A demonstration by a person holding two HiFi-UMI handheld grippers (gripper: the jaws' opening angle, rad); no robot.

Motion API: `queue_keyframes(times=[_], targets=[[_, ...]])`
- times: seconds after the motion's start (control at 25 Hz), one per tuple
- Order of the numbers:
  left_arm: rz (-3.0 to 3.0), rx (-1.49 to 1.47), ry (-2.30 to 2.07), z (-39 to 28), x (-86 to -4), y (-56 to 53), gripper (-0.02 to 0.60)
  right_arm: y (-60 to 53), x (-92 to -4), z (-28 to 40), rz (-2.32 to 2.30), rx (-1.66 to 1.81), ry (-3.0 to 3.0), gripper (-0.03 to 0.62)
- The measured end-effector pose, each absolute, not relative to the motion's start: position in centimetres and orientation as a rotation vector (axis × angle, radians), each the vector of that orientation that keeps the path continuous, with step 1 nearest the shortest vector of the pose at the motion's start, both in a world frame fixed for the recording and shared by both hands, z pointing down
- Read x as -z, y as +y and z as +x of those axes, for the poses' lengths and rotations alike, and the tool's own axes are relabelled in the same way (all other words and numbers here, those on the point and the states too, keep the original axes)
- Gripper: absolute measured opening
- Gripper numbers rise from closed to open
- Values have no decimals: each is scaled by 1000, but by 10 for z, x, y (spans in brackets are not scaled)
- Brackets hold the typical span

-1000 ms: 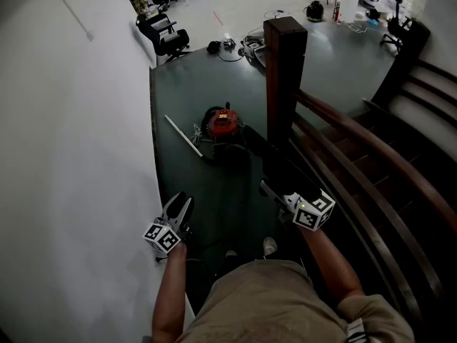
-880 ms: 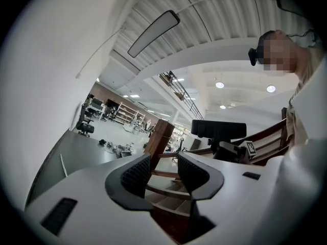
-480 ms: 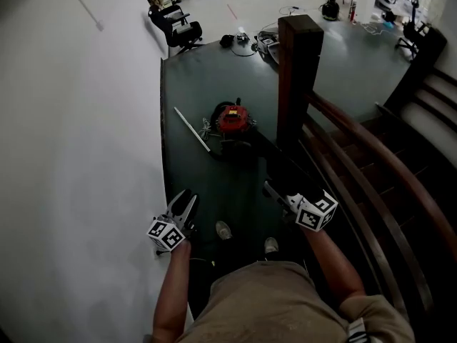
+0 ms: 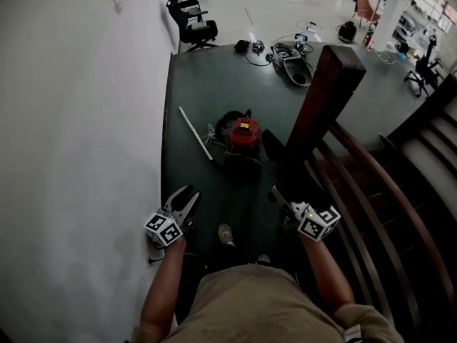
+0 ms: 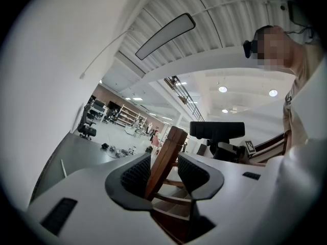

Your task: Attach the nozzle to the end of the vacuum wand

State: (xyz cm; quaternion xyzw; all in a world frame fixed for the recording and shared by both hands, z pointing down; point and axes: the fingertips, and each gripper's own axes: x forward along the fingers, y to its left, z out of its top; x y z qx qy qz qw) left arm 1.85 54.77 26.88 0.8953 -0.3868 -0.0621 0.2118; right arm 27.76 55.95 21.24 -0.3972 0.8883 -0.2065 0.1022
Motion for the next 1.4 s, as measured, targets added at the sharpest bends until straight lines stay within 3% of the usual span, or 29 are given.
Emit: queue_keyframes(times=[0.6,1.4], targets=[[2470,181,-1051,-119,-290,383,175,393,-201,152,-1253,569,2568,184],[2444,199,-1143,-166,-277,177,175,172,-208,96,-1175,530,2648,183]])
